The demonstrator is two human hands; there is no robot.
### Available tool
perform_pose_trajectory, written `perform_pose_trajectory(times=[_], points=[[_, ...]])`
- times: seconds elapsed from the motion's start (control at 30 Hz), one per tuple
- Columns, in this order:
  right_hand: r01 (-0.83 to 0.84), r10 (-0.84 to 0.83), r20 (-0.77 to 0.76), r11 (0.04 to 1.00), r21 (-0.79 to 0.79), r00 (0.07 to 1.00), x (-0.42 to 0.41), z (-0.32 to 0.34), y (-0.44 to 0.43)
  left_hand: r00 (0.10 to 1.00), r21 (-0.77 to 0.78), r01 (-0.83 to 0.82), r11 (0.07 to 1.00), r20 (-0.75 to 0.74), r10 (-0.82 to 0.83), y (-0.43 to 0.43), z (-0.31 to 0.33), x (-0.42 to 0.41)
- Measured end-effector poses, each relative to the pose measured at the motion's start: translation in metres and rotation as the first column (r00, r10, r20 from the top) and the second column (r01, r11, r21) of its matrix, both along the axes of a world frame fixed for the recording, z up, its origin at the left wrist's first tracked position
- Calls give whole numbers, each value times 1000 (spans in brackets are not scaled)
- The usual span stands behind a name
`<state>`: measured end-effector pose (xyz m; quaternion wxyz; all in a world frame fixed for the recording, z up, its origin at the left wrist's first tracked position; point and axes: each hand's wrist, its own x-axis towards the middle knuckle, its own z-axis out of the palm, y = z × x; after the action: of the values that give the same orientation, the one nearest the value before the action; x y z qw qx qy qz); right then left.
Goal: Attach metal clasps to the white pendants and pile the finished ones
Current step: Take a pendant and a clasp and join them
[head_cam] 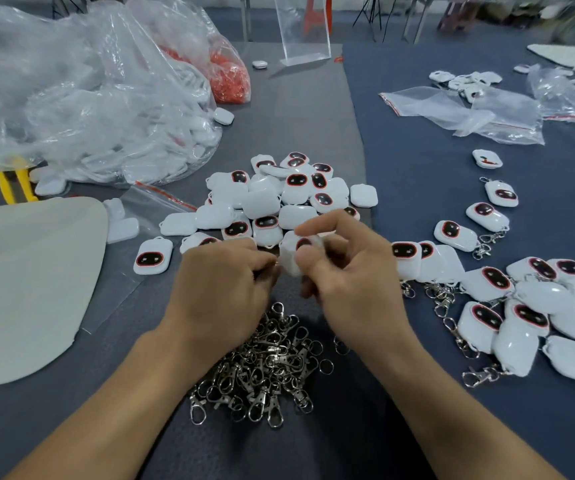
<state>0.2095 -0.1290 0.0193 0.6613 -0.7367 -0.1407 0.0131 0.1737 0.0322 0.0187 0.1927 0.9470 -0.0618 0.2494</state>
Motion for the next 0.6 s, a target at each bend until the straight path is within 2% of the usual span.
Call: perform_pose_trajectory(times=[0.03,0.07,0.1,0.13,0.17,0.2,0.27,0.3,0.33,0.37,0.4,0.47,0.53,0.57,0.6], points=[[20,-18,26,998,-59,1000,-2,-2,2,1000,87,11,996,16,-12,1,-2,0],[33,-34,-5,998,-49,999,-1,-2,3,1000,87,13,996,20,-15,2,-3,0],[35,-31,-90,999,35,995,0,0,3,1000,4,16,1000,14,-16,3,-3,1],[36,-3,-206,987,155,978,3,2,3,1000,-153,7,988,-4,-8,3,-3,2],[46,43,-315,962,271,948,5,6,1,999,-352,-3,936,-46,-15,3,-3,4],[56,95,-399,935,351,912,7,9,0,992,-546,-23,837,-116,-48,2,-3,5],[56,179,-487,901,430,855,10,11,-2,948,-827,-87,555,-240,-209,-1,0,7],[54,202,-502,892,449,841,10,10,-3,920,-887,-124,444,-271,-284,-3,1,6],[49,214,-506,888,457,836,9,10,-3,905,-912,-142,384,-277,-323,-3,2,5],[43,221,-505,887,460,835,9,10,-4,896,-919,-155,363,-285,-339,-3,3,5],[37,224,-500,887,460,836,9,10,-4,898,-916,-155,371,-287,-333,-4,5,4],[31,217,-488,892,451,845,8,10,-3,931,-877,-118,466,-261,-255,-4,7,3],[38,155,-439,916,399,885,7,8,-2,982,-708,-49,704,-162,-94,-3,4,1],[35,107,-377,936,350,920,5,7,-1,994,-545,-23,838,-100,-38,-2,3,0],[24,55,-281,962,272,958,3,5,0,999,-356,-7,935,-50,-12,-2,3,-1]])
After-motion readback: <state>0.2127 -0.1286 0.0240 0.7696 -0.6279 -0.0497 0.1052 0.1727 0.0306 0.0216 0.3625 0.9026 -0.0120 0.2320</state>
